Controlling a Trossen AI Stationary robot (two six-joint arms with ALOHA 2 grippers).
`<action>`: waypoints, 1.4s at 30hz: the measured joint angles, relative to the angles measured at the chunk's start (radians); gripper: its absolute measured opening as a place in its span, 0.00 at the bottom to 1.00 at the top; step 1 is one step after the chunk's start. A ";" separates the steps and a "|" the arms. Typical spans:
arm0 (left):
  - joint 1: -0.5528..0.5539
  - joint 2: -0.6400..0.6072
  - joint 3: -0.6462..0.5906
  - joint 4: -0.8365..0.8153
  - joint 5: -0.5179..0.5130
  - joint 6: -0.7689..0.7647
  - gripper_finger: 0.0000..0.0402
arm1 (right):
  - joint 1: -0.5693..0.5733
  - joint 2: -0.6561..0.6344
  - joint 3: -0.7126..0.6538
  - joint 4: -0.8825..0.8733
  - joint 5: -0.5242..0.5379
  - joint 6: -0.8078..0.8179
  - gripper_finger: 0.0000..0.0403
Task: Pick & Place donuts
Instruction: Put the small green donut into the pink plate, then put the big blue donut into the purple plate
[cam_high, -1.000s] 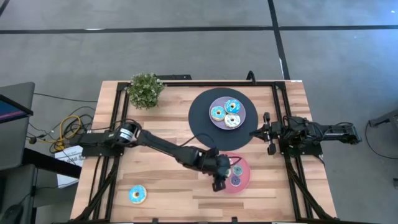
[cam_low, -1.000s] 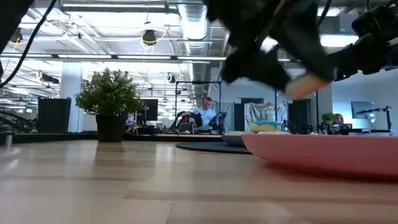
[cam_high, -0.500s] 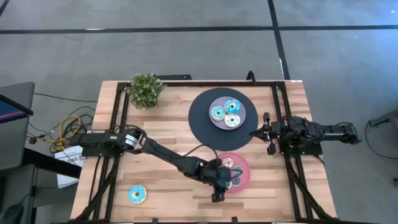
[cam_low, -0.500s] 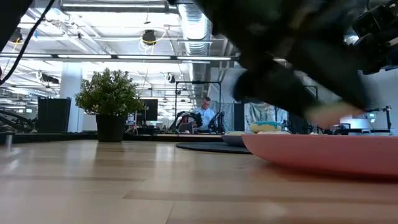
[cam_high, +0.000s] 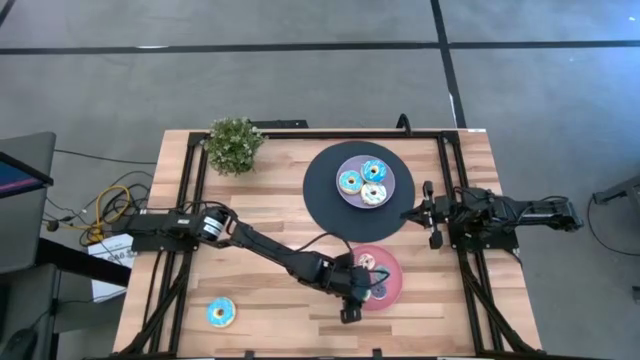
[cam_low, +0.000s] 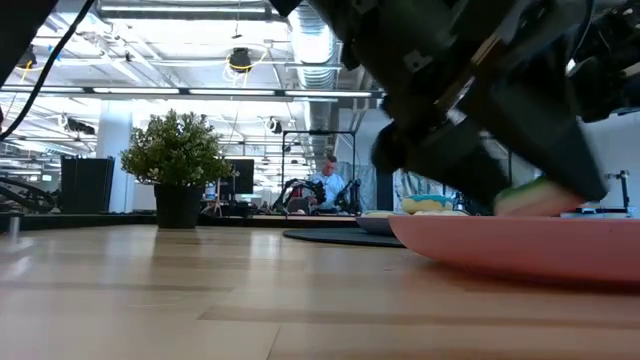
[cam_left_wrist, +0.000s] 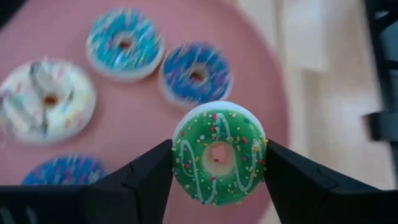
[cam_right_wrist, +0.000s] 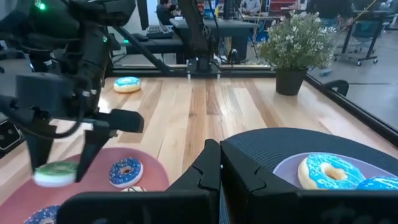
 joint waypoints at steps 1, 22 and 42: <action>0.002 0.000 0.000 -0.020 -0.003 -0.014 0.57 | 0.000 0.001 0.000 0.000 0.000 0.000 0.00; 0.065 0.000 0.186 -0.382 0.100 -0.076 0.70 | 0.000 0.000 0.000 -0.001 0.000 0.000 0.00; -0.221 -0.023 0.322 -1.043 -0.168 -0.370 0.03 | 0.000 0.000 0.001 -0.001 0.000 0.000 0.00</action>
